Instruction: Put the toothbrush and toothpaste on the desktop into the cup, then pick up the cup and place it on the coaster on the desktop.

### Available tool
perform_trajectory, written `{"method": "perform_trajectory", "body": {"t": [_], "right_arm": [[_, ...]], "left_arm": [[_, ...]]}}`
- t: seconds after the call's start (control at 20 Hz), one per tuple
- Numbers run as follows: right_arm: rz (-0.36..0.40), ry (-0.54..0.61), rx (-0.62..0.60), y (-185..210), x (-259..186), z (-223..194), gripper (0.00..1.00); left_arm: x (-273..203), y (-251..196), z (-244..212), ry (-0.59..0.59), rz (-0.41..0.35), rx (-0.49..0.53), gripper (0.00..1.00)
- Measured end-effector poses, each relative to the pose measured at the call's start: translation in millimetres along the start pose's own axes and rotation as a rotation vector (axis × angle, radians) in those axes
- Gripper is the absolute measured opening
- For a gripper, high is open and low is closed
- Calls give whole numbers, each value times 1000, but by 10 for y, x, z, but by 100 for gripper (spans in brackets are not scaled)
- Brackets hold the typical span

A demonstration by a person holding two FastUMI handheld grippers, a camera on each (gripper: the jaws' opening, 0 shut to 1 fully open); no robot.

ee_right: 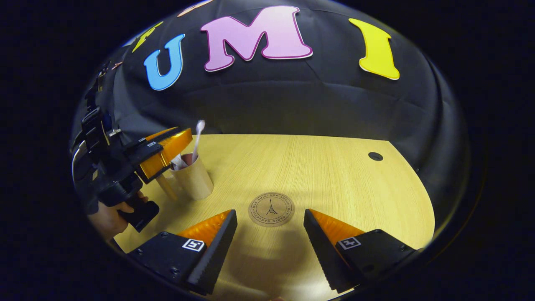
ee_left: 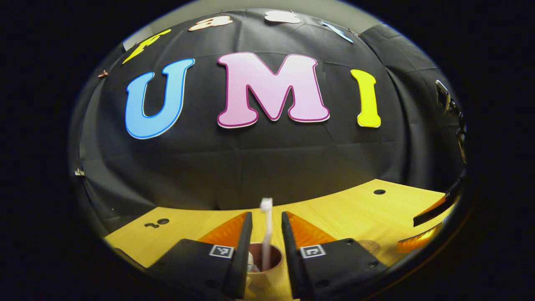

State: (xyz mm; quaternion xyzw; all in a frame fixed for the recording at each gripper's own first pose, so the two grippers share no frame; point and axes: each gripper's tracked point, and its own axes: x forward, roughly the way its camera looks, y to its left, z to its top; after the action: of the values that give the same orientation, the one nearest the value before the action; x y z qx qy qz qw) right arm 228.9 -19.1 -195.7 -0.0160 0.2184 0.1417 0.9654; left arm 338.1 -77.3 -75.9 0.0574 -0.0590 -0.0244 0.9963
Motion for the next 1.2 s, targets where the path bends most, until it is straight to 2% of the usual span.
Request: {"method": "perform_trajectory", "body": {"t": [0.1, 0.2, 0.3, 0.35, 0.45, 0.65, 0.8, 0.95, 1.05, 1.2], "right_arm": [[2, 6, 1, 1, -8, -13, 98], [1, 15, 2, -4, -23, -27, 98], [-1, 17, 12, -22, -38, -26, 98], [-4, 15, 16, -31, -48, -19, 98], [-7, 11, 24, -59, -65, -6, 98], [-12, 16, 35, -121, -132, -17, 98], [-21, 6, 51, -174, -206, 10, 98], [-39, -2, 68, -268, -266, 8, 98], [-51, -8, 86, -356, -311, 7, 98], [-112, -15, 81, -677, -405, -23, 99]], "left_arm": [[-79, 17, 43, 7, 9, 5, 63], [-157, 49, 101, 8, 19, 19, 67], [-245, 81, 143, 22, 30, 17, 78], [-274, 102, 142, 36, 29, 16, 87], [-390, 177, 179, 60, 39, 16, 98], [-540, 350, 157, 136, 35, -13, 98], [-630, 467, 29, 250, 37, -61, 98], [-663, 520, -105, 355, 36, -24, 99], [-667, 438, -189, 429, -3, -20, 99], [-635, 321, -190, 498, -64, -15, 99]]}}
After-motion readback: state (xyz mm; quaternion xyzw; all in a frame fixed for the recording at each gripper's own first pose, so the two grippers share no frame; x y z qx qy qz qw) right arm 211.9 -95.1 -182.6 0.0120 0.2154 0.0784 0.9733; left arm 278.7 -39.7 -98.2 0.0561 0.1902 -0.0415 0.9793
